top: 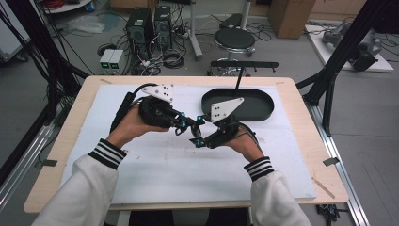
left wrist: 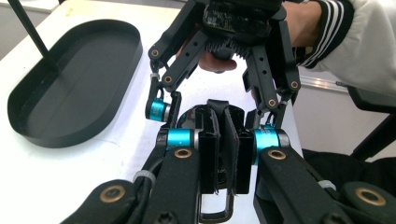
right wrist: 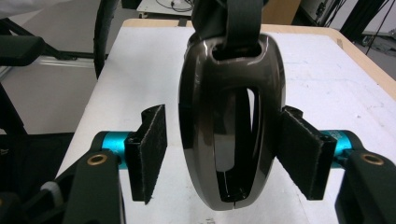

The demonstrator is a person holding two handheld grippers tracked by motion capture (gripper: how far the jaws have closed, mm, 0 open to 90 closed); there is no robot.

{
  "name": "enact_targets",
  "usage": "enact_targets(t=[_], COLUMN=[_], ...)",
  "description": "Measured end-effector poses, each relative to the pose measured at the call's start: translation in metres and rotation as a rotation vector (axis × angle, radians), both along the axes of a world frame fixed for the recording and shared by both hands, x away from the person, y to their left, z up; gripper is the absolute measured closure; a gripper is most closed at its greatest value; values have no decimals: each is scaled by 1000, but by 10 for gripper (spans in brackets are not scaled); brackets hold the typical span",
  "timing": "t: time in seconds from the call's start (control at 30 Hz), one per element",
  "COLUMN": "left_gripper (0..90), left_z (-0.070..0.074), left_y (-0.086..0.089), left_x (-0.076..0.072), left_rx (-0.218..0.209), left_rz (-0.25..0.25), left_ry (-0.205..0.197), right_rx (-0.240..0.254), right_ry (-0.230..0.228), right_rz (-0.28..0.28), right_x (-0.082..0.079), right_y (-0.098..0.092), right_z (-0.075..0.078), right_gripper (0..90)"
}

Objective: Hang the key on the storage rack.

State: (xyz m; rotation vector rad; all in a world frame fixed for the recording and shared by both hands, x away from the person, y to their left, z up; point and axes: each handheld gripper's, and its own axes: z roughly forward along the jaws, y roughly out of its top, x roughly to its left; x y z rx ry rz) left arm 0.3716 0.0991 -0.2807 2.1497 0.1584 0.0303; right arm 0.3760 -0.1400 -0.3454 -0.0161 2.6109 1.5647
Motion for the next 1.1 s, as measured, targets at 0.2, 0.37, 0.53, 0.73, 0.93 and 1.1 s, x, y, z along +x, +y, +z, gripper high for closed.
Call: enact_targets(t=[0.2,0.37,0.53,0.73,0.93,1.1], left_gripper=[848,845,830,480,79,17], left_z=[-1,-2,-6,-17,-24,-25], left_y=[-1,-2,-2,12,33,53], left_x=[0,1,3,9,9,5], left_rx=[-5,1,-11,-86,-167,-231], left_rz=[-9,-16,-27,29,205,254], left_ry=[7,6,-6,-25,-25,-55], right_rx=[-9,-24,-50,-134,-119,-98], right_ry=[-9,7,22,6,19,44], right_rz=[5,10,1,-17,-62,-111], right_x=[1,0,-1,-3,-1,1], right_y=[-1,-2,-3,-5,-11,-18], right_z=[1,1,2,2,5,7], right_gripper=[474,481,482,482,482,482])
